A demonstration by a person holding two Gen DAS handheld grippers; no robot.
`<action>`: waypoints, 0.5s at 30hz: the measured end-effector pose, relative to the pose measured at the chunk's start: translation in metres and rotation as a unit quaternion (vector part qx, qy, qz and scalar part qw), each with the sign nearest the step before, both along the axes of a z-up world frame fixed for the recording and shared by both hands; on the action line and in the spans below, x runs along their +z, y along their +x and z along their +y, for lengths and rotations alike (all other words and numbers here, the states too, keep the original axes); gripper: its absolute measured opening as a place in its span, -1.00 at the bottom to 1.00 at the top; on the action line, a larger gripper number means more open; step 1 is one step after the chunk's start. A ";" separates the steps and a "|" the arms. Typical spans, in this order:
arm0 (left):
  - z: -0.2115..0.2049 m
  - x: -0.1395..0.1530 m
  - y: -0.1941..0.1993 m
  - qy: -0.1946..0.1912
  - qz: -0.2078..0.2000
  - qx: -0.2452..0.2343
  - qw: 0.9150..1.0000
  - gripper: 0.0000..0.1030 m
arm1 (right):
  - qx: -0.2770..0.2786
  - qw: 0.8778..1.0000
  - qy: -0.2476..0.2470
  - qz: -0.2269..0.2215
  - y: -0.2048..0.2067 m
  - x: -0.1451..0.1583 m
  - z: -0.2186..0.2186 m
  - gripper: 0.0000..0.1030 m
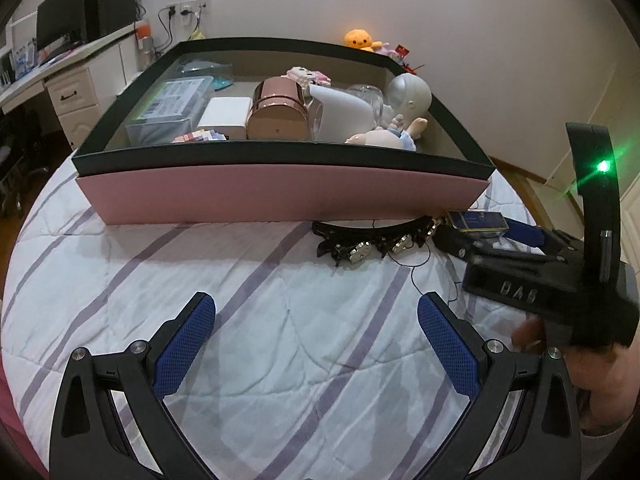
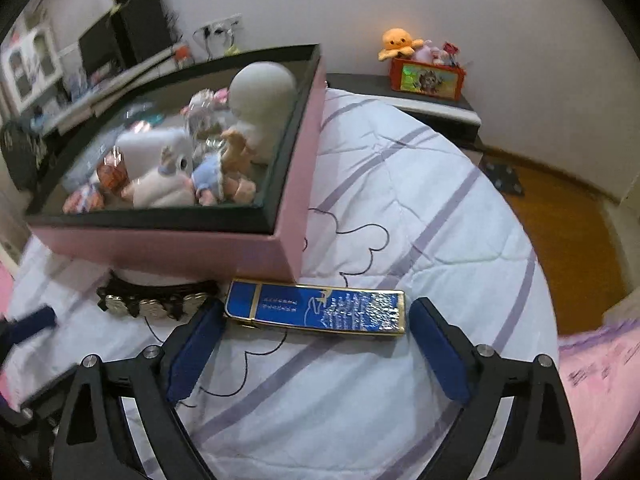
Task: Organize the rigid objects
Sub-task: 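Grasp the black beaded headband with the left gripper while the right grasps the blue box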
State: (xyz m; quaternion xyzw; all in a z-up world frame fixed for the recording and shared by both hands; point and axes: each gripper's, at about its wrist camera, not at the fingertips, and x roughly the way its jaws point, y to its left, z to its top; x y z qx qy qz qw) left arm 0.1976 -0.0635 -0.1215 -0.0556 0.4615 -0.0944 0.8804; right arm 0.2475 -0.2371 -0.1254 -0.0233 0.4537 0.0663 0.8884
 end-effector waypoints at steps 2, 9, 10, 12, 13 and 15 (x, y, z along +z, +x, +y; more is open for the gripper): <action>-0.001 -0.001 0.002 0.000 0.001 0.000 1.000 0.99 | 0.000 1.000 0.005 -0.008 -0.005 0.000 -0.001 0.83; -0.014 -0.001 0.012 -0.004 -0.003 -0.008 1.000 0.99 | -0.012 0.999 0.029 -0.020 -0.020 0.004 -0.016 0.63; -0.017 -0.001 0.014 -0.004 -0.003 -0.010 1.000 0.99 | -0.013 0.999 0.033 -0.021 -0.020 0.005 -0.018 0.63; -0.022 -0.002 0.019 -0.005 -0.002 -0.011 1.000 0.99 | -0.016 0.999 0.040 -0.023 -0.023 0.006 -0.022 0.63; -0.025 -0.002 0.022 -0.007 -0.001 -0.011 1.000 0.99 | -0.018 0.999 0.041 -0.024 -0.023 0.006 -0.023 0.63; -0.030 -0.003 0.027 -0.010 -0.001 -0.009 1.000 0.99 | -0.021 0.998 0.044 -0.026 -0.027 0.008 -0.028 0.64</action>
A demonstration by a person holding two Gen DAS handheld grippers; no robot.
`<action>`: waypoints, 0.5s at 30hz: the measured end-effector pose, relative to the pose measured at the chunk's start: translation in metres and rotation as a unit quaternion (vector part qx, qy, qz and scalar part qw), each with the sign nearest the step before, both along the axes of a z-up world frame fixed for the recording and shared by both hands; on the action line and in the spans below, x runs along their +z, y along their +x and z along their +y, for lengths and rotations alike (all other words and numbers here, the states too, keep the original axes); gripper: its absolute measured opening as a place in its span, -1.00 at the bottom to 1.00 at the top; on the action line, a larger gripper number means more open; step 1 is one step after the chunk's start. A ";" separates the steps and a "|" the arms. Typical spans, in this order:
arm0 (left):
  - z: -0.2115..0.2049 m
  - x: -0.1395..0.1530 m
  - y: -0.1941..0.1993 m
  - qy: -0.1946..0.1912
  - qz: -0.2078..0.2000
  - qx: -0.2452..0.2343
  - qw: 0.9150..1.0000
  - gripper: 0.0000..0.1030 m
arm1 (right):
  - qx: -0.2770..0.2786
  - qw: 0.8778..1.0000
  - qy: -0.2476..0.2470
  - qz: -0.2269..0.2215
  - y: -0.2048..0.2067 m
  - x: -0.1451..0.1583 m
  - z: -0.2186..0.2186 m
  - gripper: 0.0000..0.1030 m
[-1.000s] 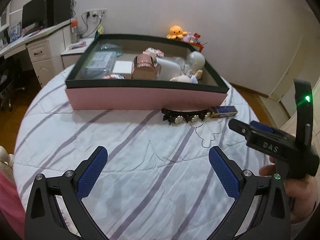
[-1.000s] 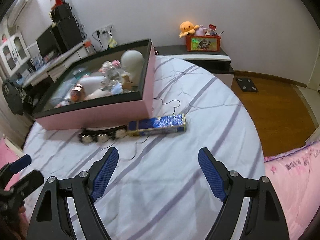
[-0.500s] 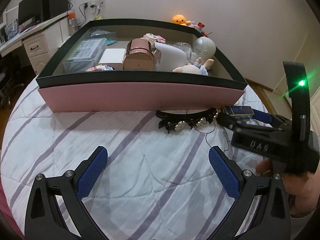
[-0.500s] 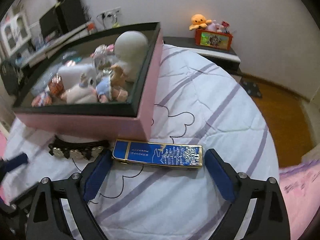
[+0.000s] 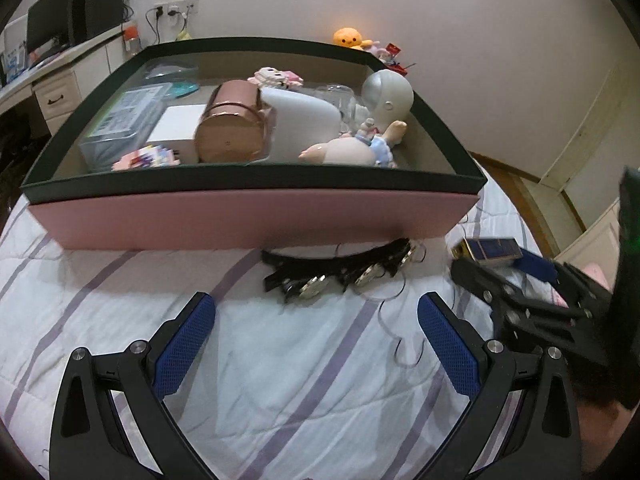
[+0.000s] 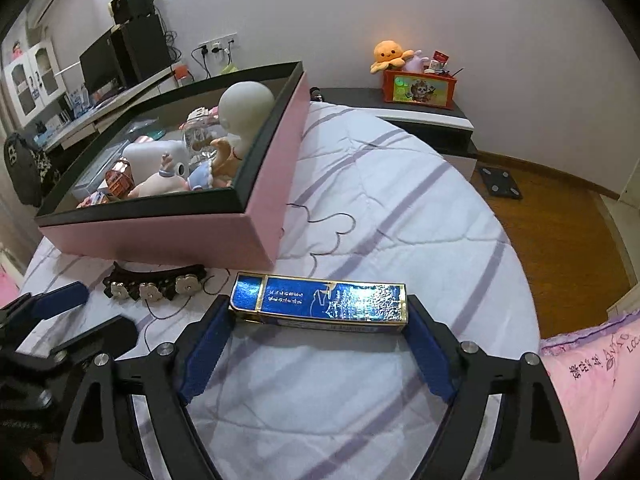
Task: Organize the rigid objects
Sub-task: 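Grasp the black beaded headband with the left gripper while the right grasps the blue box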
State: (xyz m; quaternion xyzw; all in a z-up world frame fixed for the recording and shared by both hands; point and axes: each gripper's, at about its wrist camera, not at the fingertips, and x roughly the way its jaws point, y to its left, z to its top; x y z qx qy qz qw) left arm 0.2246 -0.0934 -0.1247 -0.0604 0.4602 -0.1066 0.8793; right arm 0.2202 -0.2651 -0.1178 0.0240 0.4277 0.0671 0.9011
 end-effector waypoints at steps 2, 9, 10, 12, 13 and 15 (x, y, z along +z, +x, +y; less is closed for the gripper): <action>-0.004 -0.001 0.005 -0.002 0.002 0.003 1.000 0.99 | -0.005 1.000 0.001 0.000 -0.002 0.001 -0.005 0.64; -0.022 -0.010 0.028 0.025 -0.003 0.021 0.999 1.00 | -0.027 1.000 0.010 0.002 -0.002 0.001 -0.027 0.63; -0.027 -0.012 0.030 0.044 -0.005 0.023 0.999 1.00 | -0.027 1.000 0.011 0.001 -0.002 0.001 -0.028 0.63; -0.035 -0.013 0.030 0.070 -0.004 0.025 0.997 1.00 | -0.027 1.000 0.011 0.001 -0.003 0.000 -0.028 0.63; -0.037 -0.014 0.030 0.075 -0.005 0.024 0.997 0.99 | -0.027 1.000 0.012 0.001 -0.003 0.000 -0.028 0.64; -0.030 -0.012 0.029 0.055 -0.011 0.025 0.998 0.92 | -0.027 1.000 0.014 0.002 -0.003 0.000 -0.028 0.64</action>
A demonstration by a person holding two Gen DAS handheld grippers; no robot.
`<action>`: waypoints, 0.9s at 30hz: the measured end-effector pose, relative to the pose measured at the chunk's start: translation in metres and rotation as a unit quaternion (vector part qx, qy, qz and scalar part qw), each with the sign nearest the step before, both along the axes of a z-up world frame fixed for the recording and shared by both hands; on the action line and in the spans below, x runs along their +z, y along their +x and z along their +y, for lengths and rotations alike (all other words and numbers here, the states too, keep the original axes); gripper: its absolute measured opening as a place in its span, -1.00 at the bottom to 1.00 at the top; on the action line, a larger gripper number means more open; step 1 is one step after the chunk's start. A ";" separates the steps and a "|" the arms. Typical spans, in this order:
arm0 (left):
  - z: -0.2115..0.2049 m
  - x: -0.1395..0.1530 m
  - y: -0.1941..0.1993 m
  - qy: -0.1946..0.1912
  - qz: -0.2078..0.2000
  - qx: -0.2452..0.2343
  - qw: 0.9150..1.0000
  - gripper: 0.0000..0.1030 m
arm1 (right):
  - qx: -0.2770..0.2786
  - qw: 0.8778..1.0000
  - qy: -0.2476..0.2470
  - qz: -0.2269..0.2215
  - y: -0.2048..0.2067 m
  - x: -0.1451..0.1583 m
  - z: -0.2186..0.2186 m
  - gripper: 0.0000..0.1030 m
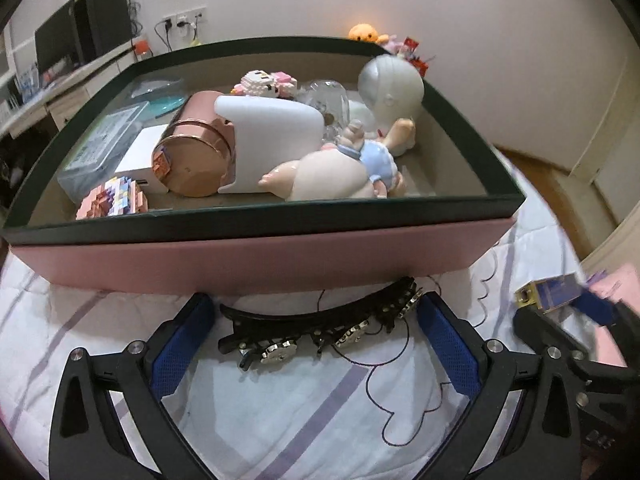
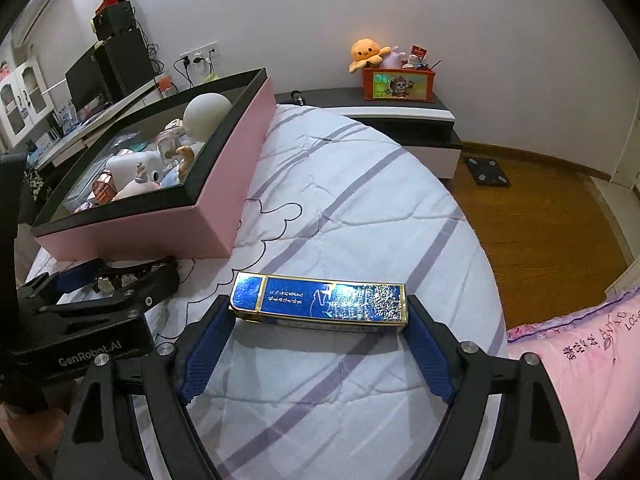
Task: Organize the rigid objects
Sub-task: 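Grasp the black beaded headband with the left gripper while the right grasps the blue box, then carry headband and blue box into the pink box and open both grippers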
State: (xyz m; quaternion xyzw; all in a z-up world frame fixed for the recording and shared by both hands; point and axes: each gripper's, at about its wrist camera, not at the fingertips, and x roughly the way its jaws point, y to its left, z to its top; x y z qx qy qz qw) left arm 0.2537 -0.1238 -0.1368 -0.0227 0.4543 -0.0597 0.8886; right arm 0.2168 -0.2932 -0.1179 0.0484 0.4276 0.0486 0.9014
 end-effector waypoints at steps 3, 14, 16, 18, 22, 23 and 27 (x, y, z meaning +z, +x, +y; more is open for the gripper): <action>0.007 0.001 -0.008 -0.007 -0.005 -0.013 1.000 0.82 | 0.000 1.000 0.002 0.000 -0.001 0.001 0.001 0.64; 0.039 0.009 -0.040 -0.047 -0.009 -0.017 0.999 0.78 | 0.014 1.000 0.003 -0.003 -0.012 0.009 0.019 0.64; 0.049 0.012 -0.048 -0.051 -0.011 -0.012 0.999 0.78 | 0.017 1.000 0.001 -0.006 -0.016 0.013 0.023 0.64; 0.058 0.015 -0.055 -0.053 -0.015 -0.008 0.998 0.78 | 0.022 1.000 0.001 -0.010 -0.019 0.018 0.029 0.64; 0.077 0.024 -0.069 -0.056 -0.026 0.002 0.998 0.78 | 0.034 0.999 -0.002 -0.017 -0.023 0.026 0.042 0.64; 0.082 0.027 -0.073 -0.057 -0.029 0.006 0.998 0.78 | 0.038 0.999 -0.004 -0.020 -0.025 0.028 0.047 0.64; 0.100 0.033 -0.083 -0.061 -0.037 0.018 0.997 0.78 | 0.050 0.998 -0.006 -0.024 -0.029 0.034 0.061 0.64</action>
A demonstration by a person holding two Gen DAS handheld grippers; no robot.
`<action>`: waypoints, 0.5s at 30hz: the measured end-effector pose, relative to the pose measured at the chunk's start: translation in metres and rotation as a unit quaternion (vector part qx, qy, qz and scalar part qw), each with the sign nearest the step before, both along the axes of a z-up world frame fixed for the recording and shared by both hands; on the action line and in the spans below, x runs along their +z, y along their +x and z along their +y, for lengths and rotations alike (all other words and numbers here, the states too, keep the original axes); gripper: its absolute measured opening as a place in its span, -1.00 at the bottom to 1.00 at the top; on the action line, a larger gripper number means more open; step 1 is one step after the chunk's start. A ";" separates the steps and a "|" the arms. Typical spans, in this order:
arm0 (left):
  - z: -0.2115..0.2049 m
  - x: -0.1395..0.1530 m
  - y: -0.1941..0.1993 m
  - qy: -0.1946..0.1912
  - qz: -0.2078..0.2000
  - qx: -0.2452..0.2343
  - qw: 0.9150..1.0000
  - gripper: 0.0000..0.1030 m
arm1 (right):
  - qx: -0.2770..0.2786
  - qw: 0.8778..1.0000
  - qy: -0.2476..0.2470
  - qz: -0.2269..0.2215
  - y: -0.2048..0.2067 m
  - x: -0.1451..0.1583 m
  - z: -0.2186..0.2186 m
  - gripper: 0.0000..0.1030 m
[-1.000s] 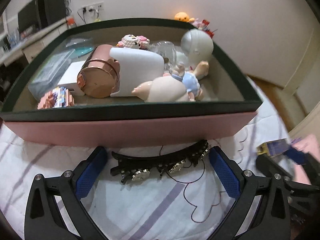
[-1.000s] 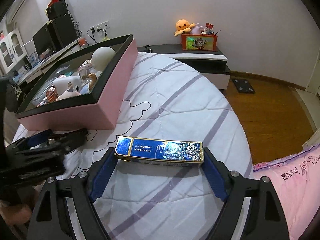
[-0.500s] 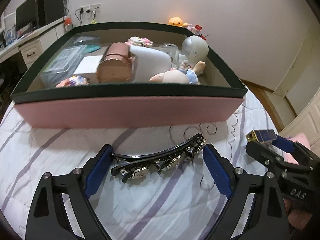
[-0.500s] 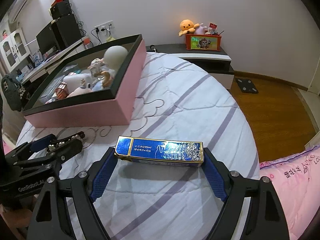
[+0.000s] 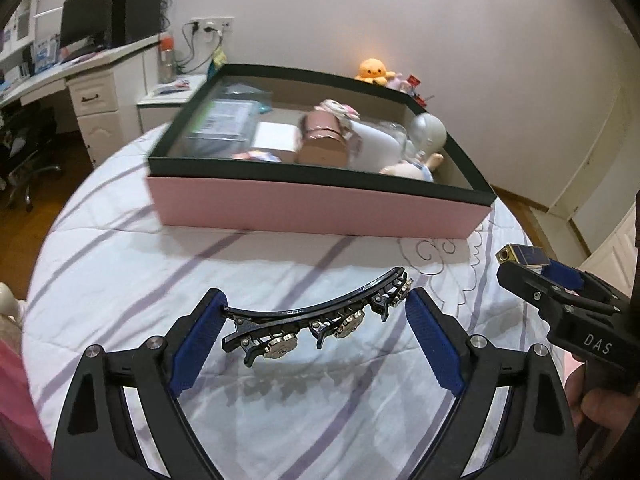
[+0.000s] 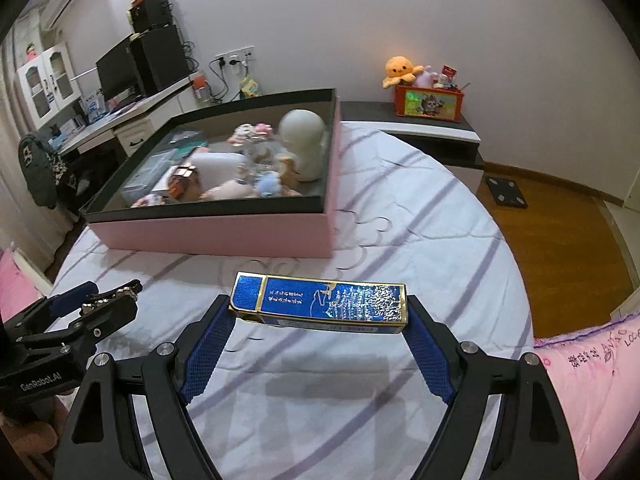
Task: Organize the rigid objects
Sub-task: 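Carry headband and blue box into the pink box and open both grippers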
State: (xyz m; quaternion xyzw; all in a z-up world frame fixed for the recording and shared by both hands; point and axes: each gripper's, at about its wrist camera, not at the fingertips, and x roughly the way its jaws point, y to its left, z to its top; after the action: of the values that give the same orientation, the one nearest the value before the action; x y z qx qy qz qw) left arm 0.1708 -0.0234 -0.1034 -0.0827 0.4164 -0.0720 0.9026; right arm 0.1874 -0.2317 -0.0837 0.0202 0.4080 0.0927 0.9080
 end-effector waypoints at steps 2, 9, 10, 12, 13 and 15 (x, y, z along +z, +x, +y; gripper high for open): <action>0.008 0.003 -0.002 -0.001 -0.003 0.004 1.000 0.78 | 0.005 1.000 -0.003 -0.002 -0.002 0.003 0.006 0.63; 0.029 0.016 -0.005 -0.006 -0.018 0.012 1.000 0.78 | 0.020 1.000 -0.011 -0.013 -0.004 0.016 0.026 0.63; 0.031 0.019 -0.003 -0.006 -0.022 0.012 1.000 0.78 | 0.022 1.000 -0.014 -0.016 -0.003 0.019 0.029 0.64; 0.036 0.027 0.002 -0.005 -0.032 0.011 0.999 0.78 | 0.029 0.999 -0.018 -0.026 0.003 0.028 0.035 0.64; 0.038 0.033 0.006 -0.004 -0.038 0.011 0.999 0.78 | 0.031 0.999 -0.019 -0.029 0.005 0.030 0.037 0.64; 0.042 0.044 0.016 -0.001 -0.053 0.012 0.999 0.78 | 0.036 0.998 -0.025 -0.040 0.014 0.040 0.041 0.64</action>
State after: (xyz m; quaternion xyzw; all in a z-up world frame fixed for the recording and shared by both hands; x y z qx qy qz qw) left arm 0.1864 0.0181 -0.0593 -0.0849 0.3667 -0.0665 0.9241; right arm 0.2010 -0.1903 -0.0439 -0.0208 0.3742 0.1161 0.9198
